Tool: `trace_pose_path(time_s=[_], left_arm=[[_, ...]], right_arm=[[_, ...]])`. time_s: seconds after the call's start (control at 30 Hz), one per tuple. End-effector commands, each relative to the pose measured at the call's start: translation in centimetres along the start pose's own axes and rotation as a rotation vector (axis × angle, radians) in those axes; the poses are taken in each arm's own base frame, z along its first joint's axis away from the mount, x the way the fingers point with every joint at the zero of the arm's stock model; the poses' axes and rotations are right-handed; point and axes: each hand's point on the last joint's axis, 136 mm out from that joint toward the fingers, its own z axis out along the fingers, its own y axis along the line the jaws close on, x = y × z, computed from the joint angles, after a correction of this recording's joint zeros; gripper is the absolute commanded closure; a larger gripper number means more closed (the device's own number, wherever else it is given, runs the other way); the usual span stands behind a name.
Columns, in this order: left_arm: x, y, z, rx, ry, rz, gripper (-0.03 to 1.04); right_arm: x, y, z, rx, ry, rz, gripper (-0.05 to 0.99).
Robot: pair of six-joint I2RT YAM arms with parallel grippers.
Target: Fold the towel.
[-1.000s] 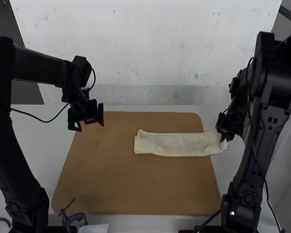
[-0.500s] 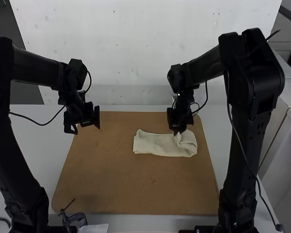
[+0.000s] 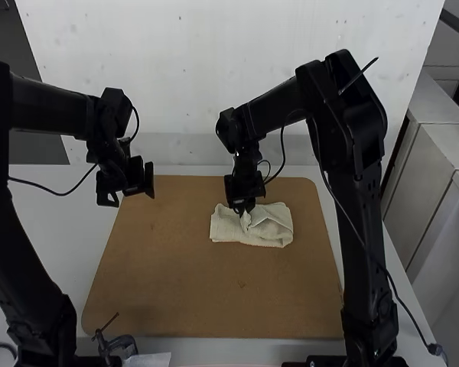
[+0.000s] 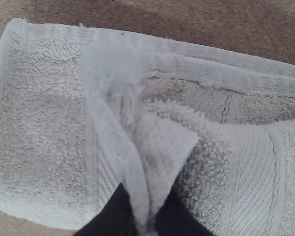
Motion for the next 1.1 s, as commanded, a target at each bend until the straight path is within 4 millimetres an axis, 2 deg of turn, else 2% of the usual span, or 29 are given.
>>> trace_pose_path(time_s=[0.0,0.3,0.47,0.57,0.6,0.77,0.87,0.97,1.0,1.07], left_arm=[[-0.2,0.1,-0.4,0.008,-0.019,0.01,0.0],[0.0,0.7,0.1,0.005,-0.02,0.007,0.0],[0.2,1.4,0.4,-0.002,-0.017,0.006,0.0],[0.2,1.6,0.3,-0.004,-0.019,0.001,0.0],[0.2,1.7,0.3,-0.004,-0.019,0.001,0.0],[0.2,1.7,0.2,-0.004,-0.024,0.002,0.0],[0.2,1.8,0.2,-0.004,-0.026,0.001,0.0],[0.2,1.7,0.1,-0.001,-0.026,0.003,0.0],[0.2,1.8,0.1,-0.003,-0.027,0.003,0.0],[0.3,1.7,0.1,-0.001,-0.026,0.004,0.0]], right_arm=[[-1.5,1.5,-0.7,0.014,-0.036,-0.003,0.92],[-2.3,4.3,-0.6,0.011,-0.033,-0.035,0.92],[-2.3,5.0,-0.4,0.008,-0.028,-0.043,0.9],[-2.7,5.2,-1.1,-0.011,-0.049,-0.035,0.52],[-2.8,5.3,-1.6,-0.019,-0.057,-0.029,0.49],[-4.1,5.1,-5.5,-0.068,-0.131,0.01,0.49],[-4.9,4.4,-7.9,-0.099,-0.179,0.041,0.49],[-5.4,3.4,-9.4,-0.125,-0.196,0.089,0.5],[-5.3,2.9,-9.8,-0.124,-0.198,0.097,0.52],[-5.0,2.2,-9.4,-0.112,-0.182,0.103,0.73]])
